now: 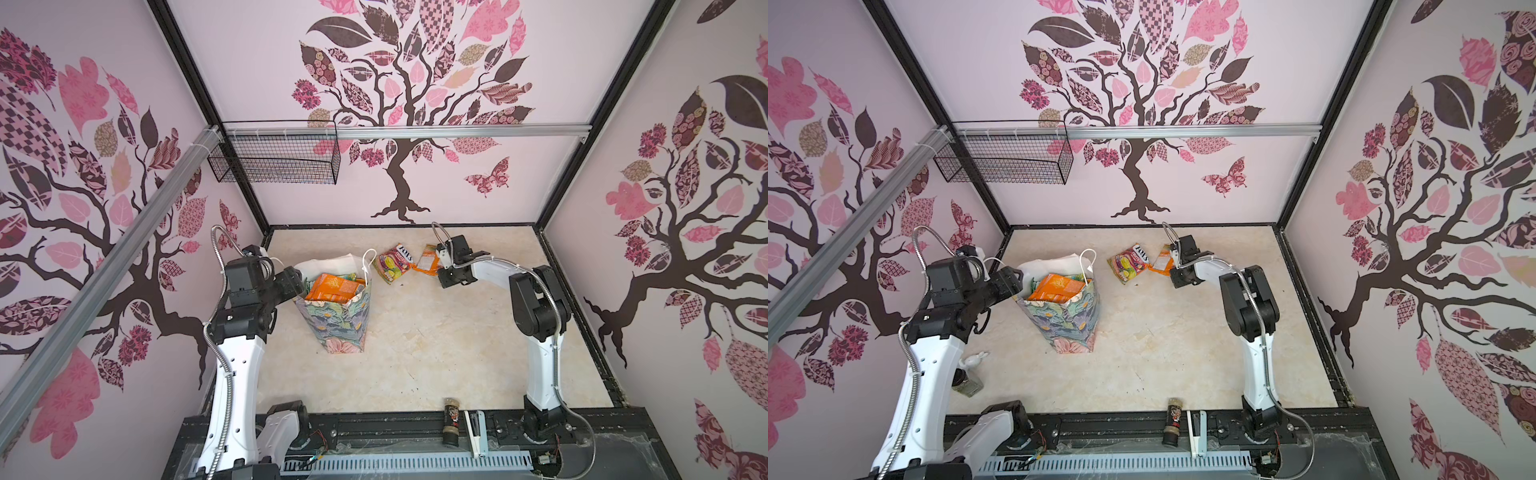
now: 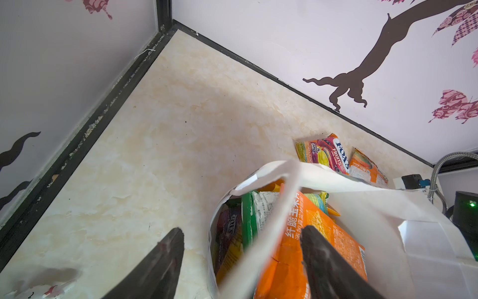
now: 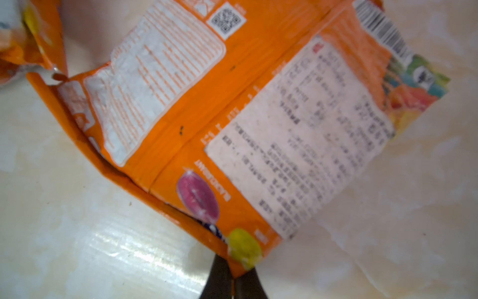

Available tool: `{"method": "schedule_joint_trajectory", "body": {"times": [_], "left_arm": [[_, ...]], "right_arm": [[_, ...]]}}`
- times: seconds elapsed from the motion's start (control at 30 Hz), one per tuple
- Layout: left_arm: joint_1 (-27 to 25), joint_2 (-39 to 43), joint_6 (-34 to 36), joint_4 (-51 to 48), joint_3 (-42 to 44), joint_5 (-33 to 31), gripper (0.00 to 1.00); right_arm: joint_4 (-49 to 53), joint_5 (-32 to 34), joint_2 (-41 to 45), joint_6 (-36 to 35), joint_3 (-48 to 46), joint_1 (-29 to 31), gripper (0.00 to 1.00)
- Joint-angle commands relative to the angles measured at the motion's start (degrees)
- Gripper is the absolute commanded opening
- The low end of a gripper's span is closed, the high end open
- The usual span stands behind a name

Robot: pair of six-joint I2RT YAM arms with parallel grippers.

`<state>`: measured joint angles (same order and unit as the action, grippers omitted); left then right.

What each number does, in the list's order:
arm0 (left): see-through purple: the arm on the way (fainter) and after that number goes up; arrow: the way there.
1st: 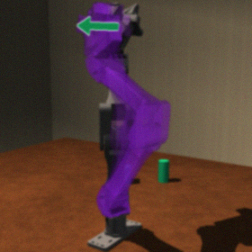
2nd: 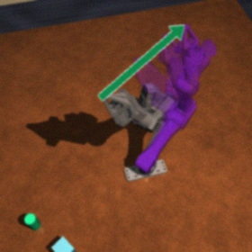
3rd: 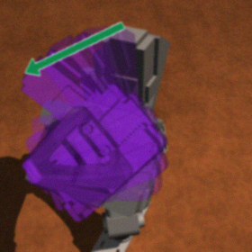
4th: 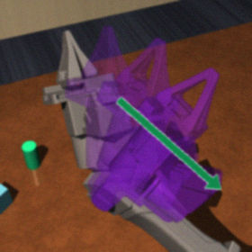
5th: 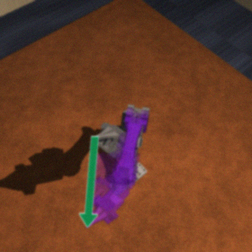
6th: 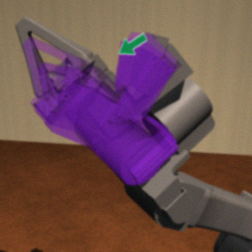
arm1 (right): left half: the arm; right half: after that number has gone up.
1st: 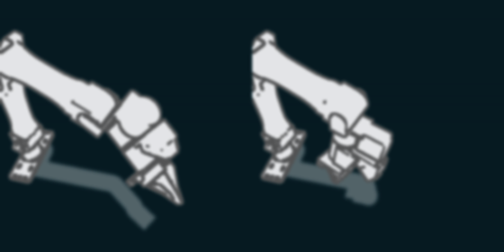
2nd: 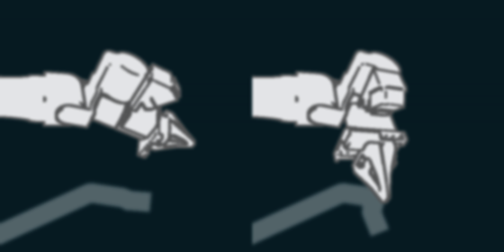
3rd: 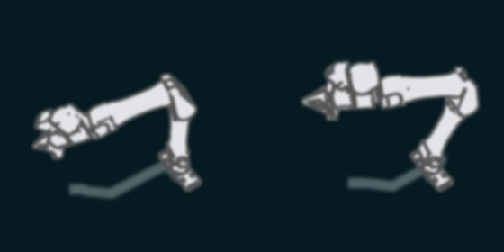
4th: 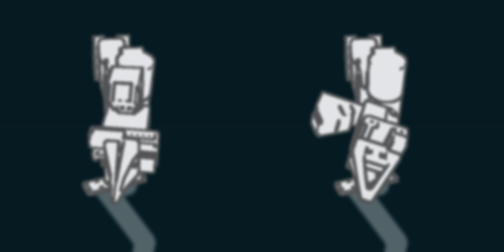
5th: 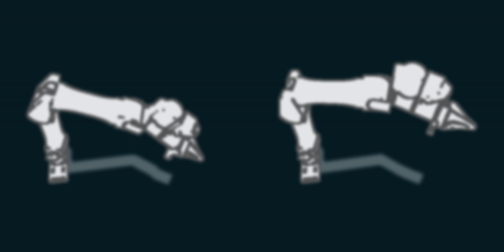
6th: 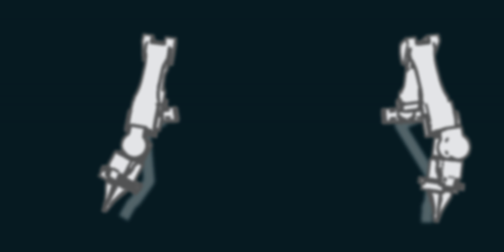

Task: Place the snacks into the paper bag
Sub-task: 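Lower the right gripper onto the orange Fox's fruit bag and close on it, then lift the orange Fox's fruit bag off the table with the right gripper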

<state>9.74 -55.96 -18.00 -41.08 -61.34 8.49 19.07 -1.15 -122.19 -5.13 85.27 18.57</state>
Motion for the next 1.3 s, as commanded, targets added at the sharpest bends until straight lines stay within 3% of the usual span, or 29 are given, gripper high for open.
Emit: {"method": "schedule_joint_trajectory", "body": {"times": [0.0, 1.27], "left_arm": [[0.29, 0.92, 0.16, 1.71, 1.37, 0.47, 0.75], [1.78, 2.01, -0.11, 2.58, 2.35, 0.91, 0.74]], "right_arm": [[0.78, -0.44, 4.35, 1.28, -1.29, -0.28, 0.0], [-4.14, -9.74, 30.79, 10.48, -15.9, -0.33, 0.0]]}}
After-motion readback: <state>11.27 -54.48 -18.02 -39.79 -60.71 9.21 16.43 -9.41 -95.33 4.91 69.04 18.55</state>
